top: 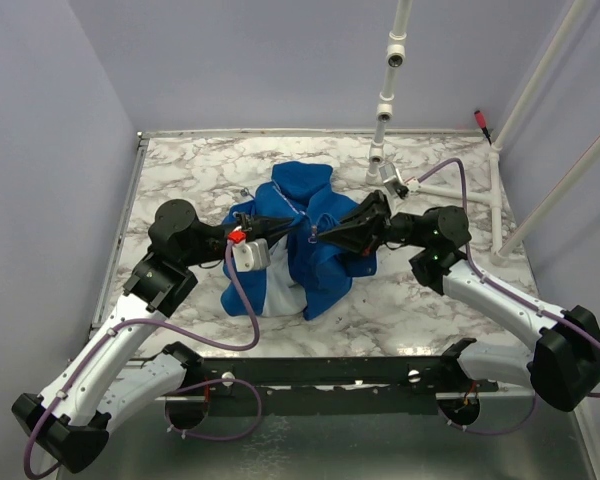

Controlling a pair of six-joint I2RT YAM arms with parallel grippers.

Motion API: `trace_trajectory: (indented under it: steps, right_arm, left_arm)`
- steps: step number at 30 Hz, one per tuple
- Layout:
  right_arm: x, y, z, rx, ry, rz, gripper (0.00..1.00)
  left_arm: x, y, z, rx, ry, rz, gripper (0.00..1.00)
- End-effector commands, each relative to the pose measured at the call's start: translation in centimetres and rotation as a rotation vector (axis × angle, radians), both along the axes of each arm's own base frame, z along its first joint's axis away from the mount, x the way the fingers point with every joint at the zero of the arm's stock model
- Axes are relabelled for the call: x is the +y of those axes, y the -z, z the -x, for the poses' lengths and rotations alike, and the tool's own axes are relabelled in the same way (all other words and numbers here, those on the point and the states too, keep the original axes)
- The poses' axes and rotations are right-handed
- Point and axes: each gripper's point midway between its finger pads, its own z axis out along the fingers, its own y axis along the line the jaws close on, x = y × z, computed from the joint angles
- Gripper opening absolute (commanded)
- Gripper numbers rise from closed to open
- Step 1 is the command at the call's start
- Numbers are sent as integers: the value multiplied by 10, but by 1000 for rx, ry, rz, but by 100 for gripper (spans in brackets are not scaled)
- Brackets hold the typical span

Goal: Zip up the jacket

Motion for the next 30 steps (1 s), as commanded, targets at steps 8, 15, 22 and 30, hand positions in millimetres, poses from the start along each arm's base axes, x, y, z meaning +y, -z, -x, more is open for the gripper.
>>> trace_trajectory:
  steps: [8, 15, 22, 30]
  right_arm:
    - [3, -17, -3, -13, -15, 14, 1]
    - [6, 6, -3, 75, -49, 193, 1]
    - [4, 13, 6, 137, -115, 312, 1]
    - [3, 6, 9, 191, -137, 364, 1]
  left_arm:
    - [0, -14, 14, -90, 56, -18, 0]
    - [1, -11, 15, -126, 59, -52, 0]
    - [-3, 2, 22, -118, 98, -105, 0]
    - [-9, 16, 32, -111, 140, -152, 0]
